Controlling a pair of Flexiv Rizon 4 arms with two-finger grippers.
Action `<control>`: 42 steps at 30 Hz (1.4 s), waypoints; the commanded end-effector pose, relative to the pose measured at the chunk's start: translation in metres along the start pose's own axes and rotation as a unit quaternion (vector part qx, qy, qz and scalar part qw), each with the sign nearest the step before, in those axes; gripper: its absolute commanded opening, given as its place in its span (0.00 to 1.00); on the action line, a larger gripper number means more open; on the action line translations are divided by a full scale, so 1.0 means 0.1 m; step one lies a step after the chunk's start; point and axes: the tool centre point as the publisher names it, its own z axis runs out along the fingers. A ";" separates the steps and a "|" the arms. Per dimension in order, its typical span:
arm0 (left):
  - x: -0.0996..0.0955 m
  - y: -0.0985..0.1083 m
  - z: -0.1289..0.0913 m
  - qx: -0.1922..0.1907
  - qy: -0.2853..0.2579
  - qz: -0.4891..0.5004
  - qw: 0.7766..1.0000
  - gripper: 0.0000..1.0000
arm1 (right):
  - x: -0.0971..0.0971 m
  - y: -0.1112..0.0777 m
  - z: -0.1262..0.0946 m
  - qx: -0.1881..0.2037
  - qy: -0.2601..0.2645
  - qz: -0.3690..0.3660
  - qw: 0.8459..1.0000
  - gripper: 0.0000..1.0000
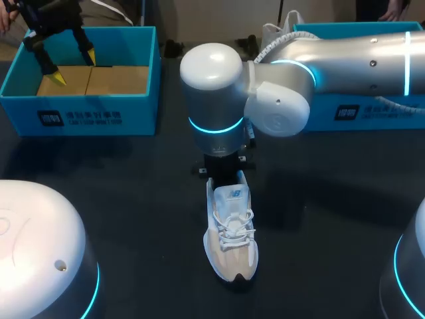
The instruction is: Take the shoe out of the shoebox, open the shoe tongue, remove and reinsert the insole, then place the shoe into the shoebox
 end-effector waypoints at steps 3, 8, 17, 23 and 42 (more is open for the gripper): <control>0.00 0.00 0.00 -0.002 0.000 0.000 1.000 1.00 | -0.10 -0.11 -0.30 0.008 -0.004 -0.010 1.000 0.00; 0.00 0.00 0.00 -0.002 0.000 0.000 1.000 1.00 | -0.17 -0.15 -0.30 0.017 -0.017 -0.019 1.000 0.00; 0.00 0.00 0.00 -0.002 0.000 0.000 1.000 1.00 | -0.15 -0.19 -0.29 0.024 0.002 -0.030 0.999 1.00; 0.00 0.00 0.00 -0.002 0.000 0.000 1.000 1.00 | -0.11 -0.24 -0.29 0.025 0.002 -0.027 0.999 1.00; 0.00 0.00 0.00 -0.002 0.000 0.000 1.000 1.00 | -0.07 -0.38 -0.37 0.023 0.003 -0.018 1.000 1.00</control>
